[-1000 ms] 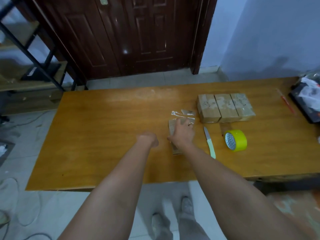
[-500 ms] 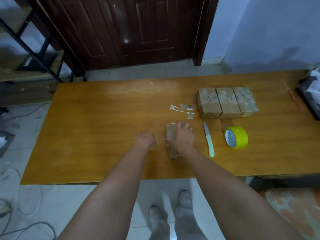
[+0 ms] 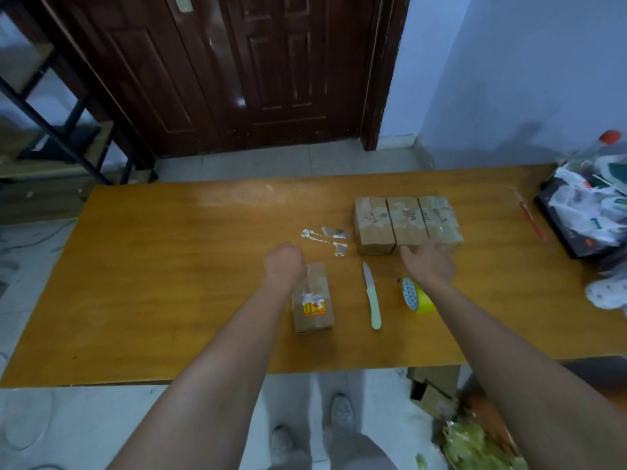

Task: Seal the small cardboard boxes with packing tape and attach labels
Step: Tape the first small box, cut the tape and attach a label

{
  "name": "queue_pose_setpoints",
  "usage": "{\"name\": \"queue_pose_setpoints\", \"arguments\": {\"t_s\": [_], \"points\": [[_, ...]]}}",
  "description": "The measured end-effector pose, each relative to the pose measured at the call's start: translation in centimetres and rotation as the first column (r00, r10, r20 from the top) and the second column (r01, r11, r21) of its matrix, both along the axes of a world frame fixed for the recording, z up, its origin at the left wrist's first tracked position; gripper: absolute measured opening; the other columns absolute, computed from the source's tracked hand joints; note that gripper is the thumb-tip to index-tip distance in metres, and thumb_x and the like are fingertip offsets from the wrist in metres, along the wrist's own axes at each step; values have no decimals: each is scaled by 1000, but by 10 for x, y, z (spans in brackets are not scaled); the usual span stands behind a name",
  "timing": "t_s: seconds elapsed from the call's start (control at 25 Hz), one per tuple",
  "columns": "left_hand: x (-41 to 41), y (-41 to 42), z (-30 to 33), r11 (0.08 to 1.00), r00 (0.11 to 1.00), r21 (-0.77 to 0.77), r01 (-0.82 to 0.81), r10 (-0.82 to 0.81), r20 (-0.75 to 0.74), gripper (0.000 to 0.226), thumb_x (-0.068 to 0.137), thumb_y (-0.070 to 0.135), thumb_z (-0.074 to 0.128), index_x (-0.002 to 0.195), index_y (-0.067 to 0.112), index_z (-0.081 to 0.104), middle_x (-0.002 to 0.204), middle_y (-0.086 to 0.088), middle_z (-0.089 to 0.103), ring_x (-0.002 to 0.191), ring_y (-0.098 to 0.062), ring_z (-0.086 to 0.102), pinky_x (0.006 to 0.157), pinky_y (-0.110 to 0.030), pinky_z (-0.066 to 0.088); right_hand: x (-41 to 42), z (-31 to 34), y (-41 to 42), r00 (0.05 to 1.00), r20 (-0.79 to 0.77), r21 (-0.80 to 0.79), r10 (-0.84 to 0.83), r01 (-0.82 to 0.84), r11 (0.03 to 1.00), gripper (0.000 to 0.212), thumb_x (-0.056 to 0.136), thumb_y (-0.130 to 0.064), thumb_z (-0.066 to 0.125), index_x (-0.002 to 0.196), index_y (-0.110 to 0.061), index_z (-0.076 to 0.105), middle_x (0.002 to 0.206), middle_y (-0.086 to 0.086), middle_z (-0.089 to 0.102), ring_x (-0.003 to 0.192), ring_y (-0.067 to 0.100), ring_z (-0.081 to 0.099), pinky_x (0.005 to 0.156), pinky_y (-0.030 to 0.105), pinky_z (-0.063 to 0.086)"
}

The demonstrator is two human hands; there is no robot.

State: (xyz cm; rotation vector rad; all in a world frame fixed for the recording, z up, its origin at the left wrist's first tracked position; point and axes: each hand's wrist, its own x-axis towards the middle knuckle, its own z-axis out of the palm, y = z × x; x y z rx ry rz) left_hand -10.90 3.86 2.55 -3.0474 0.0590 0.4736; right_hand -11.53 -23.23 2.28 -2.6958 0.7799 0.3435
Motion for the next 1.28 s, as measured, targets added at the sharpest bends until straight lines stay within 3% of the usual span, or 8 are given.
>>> {"name": "queue_pose_setpoints", "arguments": {"t_s": [0.2, 0.48, 0.64, 0.8, 1.12, 1.2, 1.24, 1.28], "points": [[-7, -50, -19, 996, 998, -88, -10, 15, 56, 38, 95, 30, 48, 125, 7, 48, 129, -12, 48, 120, -30, 46, 93, -40, 42, -5, -43, -33, 952, -251, 355, -172, 256, 899, 73, 96, -56, 42, 147, -5, 30, 151, 15, 35, 135, 37, 37, 108, 49, 36], [-27, -56, -45, 993, 986, -53, -107, 98, -138, 60, 94, 51, 50, 140, 15, 38, 150, -11, 28, 135, -41, 27, 105, -50, 37, -22, -62, -31, 931, -18, 533, -364, 318, 784, 80, 74, -63, 69, 131, -8, 55, 135, 13, 55, 121, 36, 52, 95, 48, 43], [-27, -62, -47, 995, 998, -90, -33, 27, -60, 52, 94, 46, 54, 135, 16, 43, 142, -8, 37, 131, -38, 30, 100, -50, 38, -35, -59, -29, 938, 123, 526, -324, 215, 823, 49, 79, -52, 67, 83, -3, 66, 78, 14, 66, 79, 35, 64, 70, 49, 51], [-23, -67, -50, 985, 992, -158, -67, 49, -114, 47, 92, 43, 59, 130, 18, 47, 144, -8, 35, 133, -37, 27, 101, -50, 38, -38, -37, -15, 925, 276, 547, -261, 72, 834, 43, 83, -39, 70, 82, 3, 65, 79, 23, 65, 71, 33, 63, 60, 44, 48], [-15, -65, -47, 968, 995, -231, -94, 82, -61, 50, 93, 45, 56, 131, 14, 48, 139, -6, 40, 129, -33, 32, 99, -47, 39, -29, 23, 23, 925, 378, 729, 28, -317, 607, 37, 83, -15, 74, 70, 11, 51, 62, 14, 47, 59, 19, 47, 54, 28, 38], [-16, -58, -46, 914, 991, -389, -113, 132, 21, 35, 98, 32, 48, 122, 8, 53, 131, -9, 49, 122, -31, 39, 97, -43, 37, -31, 30, 28, 926, 368, 755, 87, -352, 553, 39, 82, -16, 75, 71, 12, 51, 64, 16, 49, 61, 21, 49, 56, 30, 40], [-15, -54, -43, 805, 977, -561, -191, 213, -27, 27, 99, 24, 44, 117, 7, 55, 126, -11, 53, 116, -29, 45, 96, -41, 38, -32, 33, 31, 924, 366, 767, 106, -364, 528, 41, 81, -19, 76, 71, 12, 52, 65, 16, 50, 61, 21, 50, 56, 30, 41], [-12, -51, -35, 568, 929, -745, -350, 311, -199, 23, 100, 19, 40, 111, 8, 57, 119, -12, 57, 108, -26, 51, 92, -40, 42, -32, 35, 32, 923, 367, 775, 115, -372, 511, 43, 78, -23, 76, 71, 11, 51, 65, 15, 50, 60, 21, 50, 56, 29, 41]]}}
